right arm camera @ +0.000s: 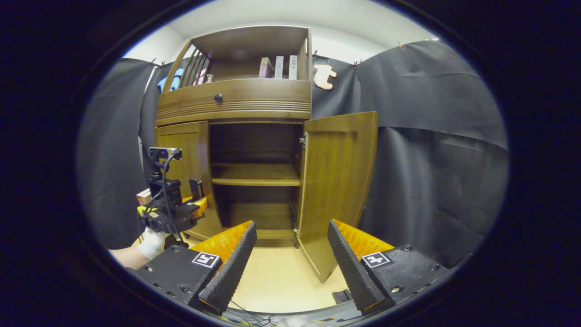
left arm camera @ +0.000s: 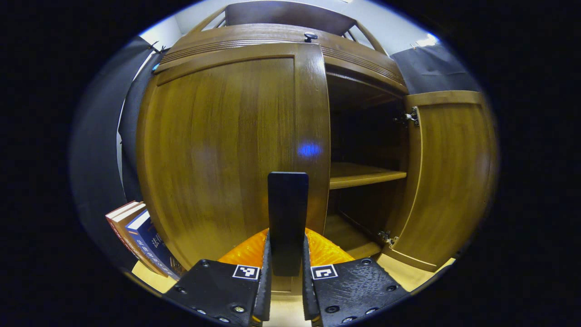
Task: Open the right door of the double-door shoe cabinet with the right hand, and open the left door with the left hand.
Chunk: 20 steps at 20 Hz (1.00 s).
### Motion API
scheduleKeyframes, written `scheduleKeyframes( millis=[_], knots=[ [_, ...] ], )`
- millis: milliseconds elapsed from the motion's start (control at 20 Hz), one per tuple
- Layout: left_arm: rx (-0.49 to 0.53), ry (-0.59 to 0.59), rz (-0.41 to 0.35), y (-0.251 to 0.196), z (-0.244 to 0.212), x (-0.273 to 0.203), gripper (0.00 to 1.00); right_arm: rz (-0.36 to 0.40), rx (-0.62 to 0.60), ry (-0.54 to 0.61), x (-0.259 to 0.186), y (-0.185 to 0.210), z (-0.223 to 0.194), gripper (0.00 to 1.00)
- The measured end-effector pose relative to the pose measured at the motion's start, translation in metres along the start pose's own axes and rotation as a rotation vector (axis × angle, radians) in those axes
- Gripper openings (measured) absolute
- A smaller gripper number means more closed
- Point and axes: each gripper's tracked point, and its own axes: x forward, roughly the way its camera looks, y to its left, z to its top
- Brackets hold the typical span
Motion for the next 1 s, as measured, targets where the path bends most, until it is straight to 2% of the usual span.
scheduleKeyframes(
  millis=[350,1000],
  knots=[
    [-0.005,-0.014,-0.036,0.013,-0.004,-0.052,0.27,0.042,-0.025,-0.009,0.003,0.019,0.004,1.0],
    [0.01,-0.024,0.047,0.062,-0.012,-0.129,0.27,0.187,-0.081,-0.005,0.006,0.079,-0.002,0.99]
  ],
)
